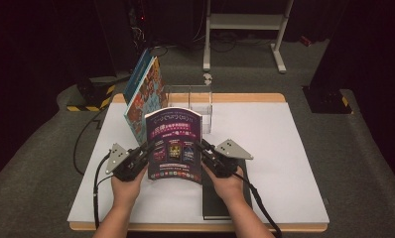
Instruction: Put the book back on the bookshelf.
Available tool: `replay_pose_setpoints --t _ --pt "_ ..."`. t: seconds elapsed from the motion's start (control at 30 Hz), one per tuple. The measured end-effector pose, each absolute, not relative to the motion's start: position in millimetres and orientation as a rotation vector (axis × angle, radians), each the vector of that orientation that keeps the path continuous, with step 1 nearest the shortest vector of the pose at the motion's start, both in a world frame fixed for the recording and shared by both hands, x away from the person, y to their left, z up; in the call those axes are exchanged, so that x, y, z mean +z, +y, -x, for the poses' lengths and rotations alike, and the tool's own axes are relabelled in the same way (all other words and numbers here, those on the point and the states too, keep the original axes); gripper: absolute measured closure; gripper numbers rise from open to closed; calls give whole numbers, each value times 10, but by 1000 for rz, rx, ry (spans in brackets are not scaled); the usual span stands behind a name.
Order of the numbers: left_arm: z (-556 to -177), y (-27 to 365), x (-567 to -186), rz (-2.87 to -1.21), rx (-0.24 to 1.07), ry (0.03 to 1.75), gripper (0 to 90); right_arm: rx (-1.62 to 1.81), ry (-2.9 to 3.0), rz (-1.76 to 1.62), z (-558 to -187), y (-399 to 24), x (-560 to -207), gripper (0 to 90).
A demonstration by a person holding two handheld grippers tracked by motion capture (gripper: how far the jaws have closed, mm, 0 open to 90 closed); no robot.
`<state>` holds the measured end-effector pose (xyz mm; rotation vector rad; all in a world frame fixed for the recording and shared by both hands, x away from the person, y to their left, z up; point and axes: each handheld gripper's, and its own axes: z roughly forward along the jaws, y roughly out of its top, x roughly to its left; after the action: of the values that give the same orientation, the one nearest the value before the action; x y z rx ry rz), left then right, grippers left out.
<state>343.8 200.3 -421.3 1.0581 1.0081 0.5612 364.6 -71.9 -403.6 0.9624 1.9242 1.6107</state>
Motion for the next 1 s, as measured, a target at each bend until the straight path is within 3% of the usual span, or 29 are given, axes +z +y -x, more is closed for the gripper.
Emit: replay_pose_setpoints --t 0.43,0.67,0.9,1.0 --pt "-3160 2047 -4244 -1072 567 940 822 1649 1951 -936 -3469 -741 -4024 706" --pt "-3080 2070 -4272 -1081 574 915 822 1660 2013 -937 -3527 -686 -4062 523" --pt "-3082 2077 -4277 -1084 577 911 821 1648 2059 -898 -3615 -589 -4074 535" --pt "-3080 2078 -4278 -1080 574 912 819 1647 2103 -903 -3624 -591 -4081 447"
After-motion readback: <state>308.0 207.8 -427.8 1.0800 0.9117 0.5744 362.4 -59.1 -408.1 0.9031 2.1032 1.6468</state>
